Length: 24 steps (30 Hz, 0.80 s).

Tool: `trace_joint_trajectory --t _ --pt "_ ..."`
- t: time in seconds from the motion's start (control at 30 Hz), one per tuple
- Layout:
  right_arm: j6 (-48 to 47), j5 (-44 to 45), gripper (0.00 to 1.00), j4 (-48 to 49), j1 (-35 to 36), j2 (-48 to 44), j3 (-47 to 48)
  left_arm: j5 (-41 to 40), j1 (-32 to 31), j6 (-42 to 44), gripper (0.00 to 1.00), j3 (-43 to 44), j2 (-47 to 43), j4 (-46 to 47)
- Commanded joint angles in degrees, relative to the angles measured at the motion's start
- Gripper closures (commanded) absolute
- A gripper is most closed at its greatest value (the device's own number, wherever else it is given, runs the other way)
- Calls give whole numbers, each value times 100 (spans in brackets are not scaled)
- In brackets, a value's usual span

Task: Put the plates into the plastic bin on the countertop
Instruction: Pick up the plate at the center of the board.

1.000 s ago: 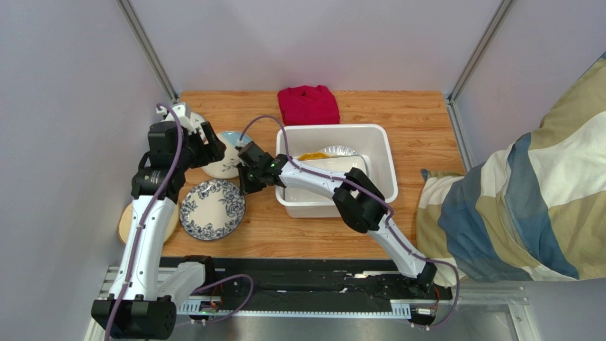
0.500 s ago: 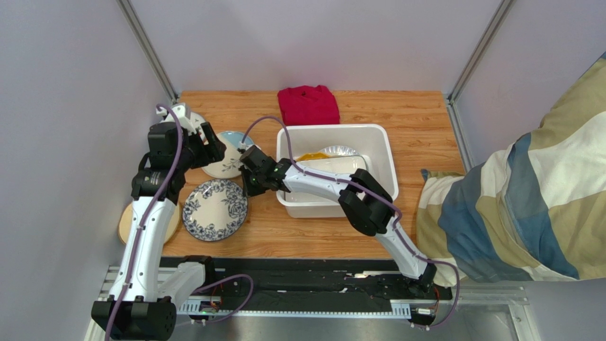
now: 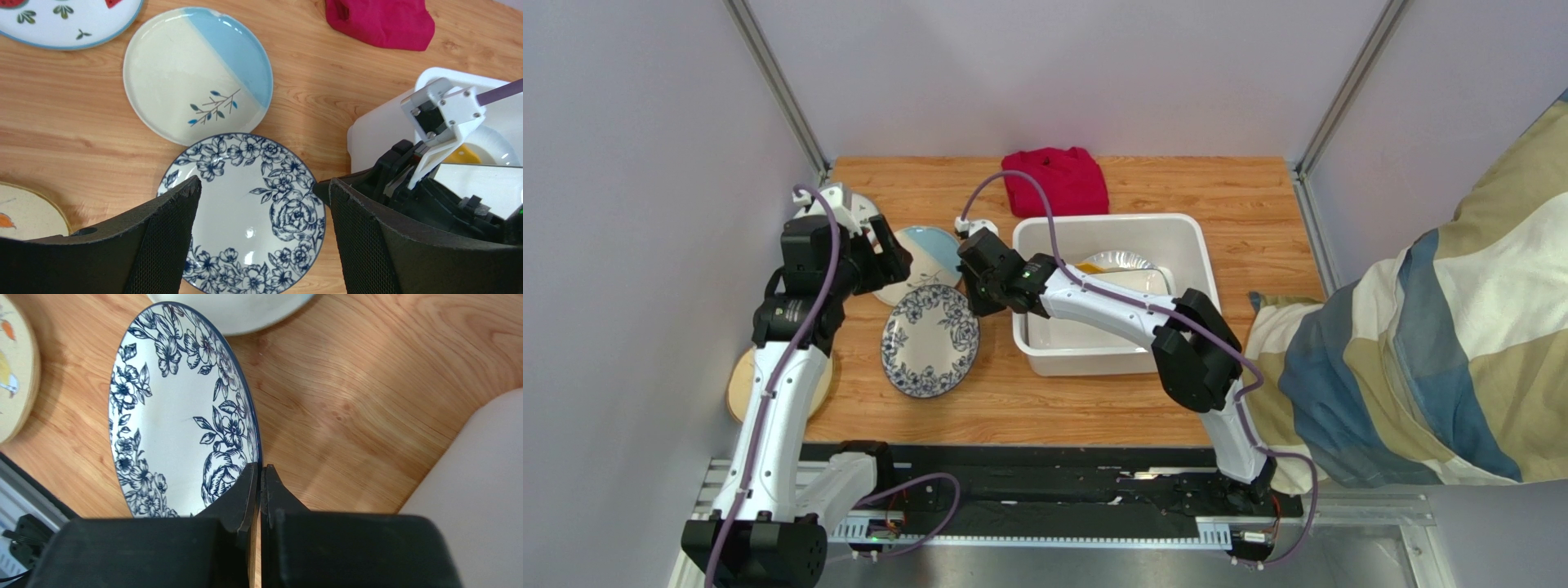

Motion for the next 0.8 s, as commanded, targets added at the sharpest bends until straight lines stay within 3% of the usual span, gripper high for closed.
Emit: trace_joint_trajectory --t 0.0,0.1,0.5,0.67,0.77 --pt "-369 588 100 -81 -93 -706 183 34 38 -476 18 -387 -202 263" --pt "-465 720 100 -160 -84 -811 209 201 38 -890 18 -1071 -396 657" --pt "-756 1028 100 -266 -119 -1216 121 299 29 -1436 19 -2030 149 1765" --pt "-756 940 100 -205 -128 -1094 112 -158 29 -1558 19 -2523 307 1898" --pt "-712 896 100 -100 -136 -1032 77 -826 38 -1761 19 -2927 299 1897"
